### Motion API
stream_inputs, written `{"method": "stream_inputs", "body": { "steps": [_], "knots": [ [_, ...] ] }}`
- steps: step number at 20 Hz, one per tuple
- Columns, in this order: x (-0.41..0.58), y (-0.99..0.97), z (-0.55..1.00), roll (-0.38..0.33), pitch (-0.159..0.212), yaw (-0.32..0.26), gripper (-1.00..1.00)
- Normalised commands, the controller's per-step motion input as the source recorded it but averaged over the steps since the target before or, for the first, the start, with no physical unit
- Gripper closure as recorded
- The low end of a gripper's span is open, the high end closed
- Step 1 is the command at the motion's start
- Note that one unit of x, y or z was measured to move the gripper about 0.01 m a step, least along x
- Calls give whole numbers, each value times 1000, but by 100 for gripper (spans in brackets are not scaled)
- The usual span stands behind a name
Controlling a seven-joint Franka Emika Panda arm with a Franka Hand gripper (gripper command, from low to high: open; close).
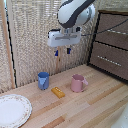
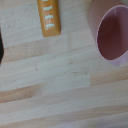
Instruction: Propose to navigate your clamp on the clench of the first drawer. Use gentle force to register to the cabinet. Send posterior your swing mandate till over it lurks, a cup of pink essence. Fortify your grip after aiming concentric with the pink cup’s periphery. Manoeuvre the pink towards the cabinet's top. Drop your compression till the cup is resting inside.
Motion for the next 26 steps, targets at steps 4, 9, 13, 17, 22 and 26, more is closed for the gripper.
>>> {"method": "stream_inputs", "body": {
  "steps": [4,9,13,17,22,26],
  "knots": [
    [-11,-39,94,-312,-33,182,-100],
    [-31,-68,87,-324,-45,177,-100],
    [-38,-75,70,-328,-53,180,-100],
    [0,-64,71,-347,-14,128,-100],
    [51,-61,67,-363,0,90,-100],
    [129,-1,211,-345,-4,59,-100]
  ]
}}
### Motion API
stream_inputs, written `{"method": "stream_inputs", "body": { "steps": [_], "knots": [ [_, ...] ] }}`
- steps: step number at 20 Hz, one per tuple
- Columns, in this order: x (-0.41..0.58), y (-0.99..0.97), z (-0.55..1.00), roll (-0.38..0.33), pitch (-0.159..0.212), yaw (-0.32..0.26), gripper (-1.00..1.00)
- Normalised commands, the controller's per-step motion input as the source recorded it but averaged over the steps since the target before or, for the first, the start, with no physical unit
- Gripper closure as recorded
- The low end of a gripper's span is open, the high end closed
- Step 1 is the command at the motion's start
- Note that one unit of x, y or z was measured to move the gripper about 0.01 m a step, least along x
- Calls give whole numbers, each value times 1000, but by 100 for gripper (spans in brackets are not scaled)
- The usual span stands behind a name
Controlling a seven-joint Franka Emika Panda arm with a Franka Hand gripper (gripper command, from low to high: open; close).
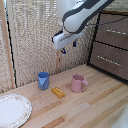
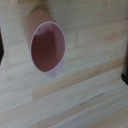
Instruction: Propose to navigate your clamp on the clench of the first drawer. Use gentle force to register to the cabinet. Send posterior your swing mandate till over it lurks, a cup of pink essence. Fortify your grip after aiming concentric with the pink cup’s periphery. Manoeuvre the pink towards the cabinet's top. Drop your compression till the cup is resting inside.
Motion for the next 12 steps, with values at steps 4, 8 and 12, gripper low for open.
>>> {"method": "stream_inputs", "body": {
  "steps": [4,8,12],
  "knots": [
    [108,0,174,-362,0,62,-100],
    [69,0,158,-357,-27,100,-100],
    [41,0,206,-351,-1,85,-100]
  ]
}}
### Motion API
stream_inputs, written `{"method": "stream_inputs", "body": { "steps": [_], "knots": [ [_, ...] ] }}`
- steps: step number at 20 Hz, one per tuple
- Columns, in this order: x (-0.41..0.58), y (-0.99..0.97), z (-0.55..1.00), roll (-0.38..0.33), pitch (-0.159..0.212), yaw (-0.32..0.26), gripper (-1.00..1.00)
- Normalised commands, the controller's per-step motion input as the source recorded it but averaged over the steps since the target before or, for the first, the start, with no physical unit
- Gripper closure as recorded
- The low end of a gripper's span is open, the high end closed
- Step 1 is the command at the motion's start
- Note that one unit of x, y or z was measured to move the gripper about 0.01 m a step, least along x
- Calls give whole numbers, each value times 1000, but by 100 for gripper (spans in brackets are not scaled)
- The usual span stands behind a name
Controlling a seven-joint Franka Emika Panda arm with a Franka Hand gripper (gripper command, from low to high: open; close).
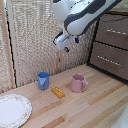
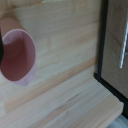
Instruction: Propose to navigate your clamp on the clench of the first drawer. Use gentle force to register to the cabinet. Send posterior your swing mandate till over it lurks, a cup of pink essence. Fortify your grip after aiming concentric with the pink cup’s periphery. Manoeuvre the pink towards the cabinet's top. Drop your compression till the cup is resting inside.
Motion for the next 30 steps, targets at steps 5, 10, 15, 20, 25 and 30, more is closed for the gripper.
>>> {"method": "stream_inputs", "body": {
  "steps": [5,10,15,20,25,30],
  "knots": [
    [10,0,227,-346,0,92,-100],
    [-105,0,262,-328,0,143,-100],
    [-22,-5,64,-370,0,108,-100],
    [34,-33,0,-375,0,58,-100],
    [67,-93,0,-375,0,36,-100],
    [-39,-316,49,-345,0,33,-100]
  ]
}}
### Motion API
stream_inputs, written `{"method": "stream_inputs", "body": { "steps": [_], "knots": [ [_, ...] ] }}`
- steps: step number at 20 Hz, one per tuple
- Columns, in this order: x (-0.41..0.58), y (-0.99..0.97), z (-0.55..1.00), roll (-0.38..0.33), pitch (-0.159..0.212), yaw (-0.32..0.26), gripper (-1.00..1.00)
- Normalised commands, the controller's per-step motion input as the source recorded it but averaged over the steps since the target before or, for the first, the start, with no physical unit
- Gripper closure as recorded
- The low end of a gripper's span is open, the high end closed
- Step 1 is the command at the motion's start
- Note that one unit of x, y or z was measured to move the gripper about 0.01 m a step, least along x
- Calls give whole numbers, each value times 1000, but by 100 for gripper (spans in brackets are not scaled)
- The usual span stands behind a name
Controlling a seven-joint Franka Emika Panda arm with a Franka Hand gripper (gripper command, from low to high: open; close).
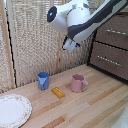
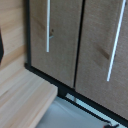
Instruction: Propose to navigate your clamp on the clench of the first drawer. Use gentle force to register to the cabinet. Send posterior your swing mandate till over it lurks, a cup of pink essence. Fortify your grip after aiming concentric with the pink cup’s periphery. Manoeuvre the pink towards the cabinet's top. Drop your compression till the cup is resting inside.
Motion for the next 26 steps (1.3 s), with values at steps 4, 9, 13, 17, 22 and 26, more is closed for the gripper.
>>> {"method": "stream_inputs", "body": {
  "steps": [4,9,13,17,22,26],
  "knots": [
    [-104,-734,130,-241,-24,2,-100],
    [-125,-803,201,-195,-56,5,-100],
    [-209,-794,236,-174,-59,16,-100],
    [-209,-666,124,-142,-56,103,-100],
    [-126,-508,0,-78,-21,207,-100],
    [-87,-448,-19,-52,1,237,-100]
  ]
}}
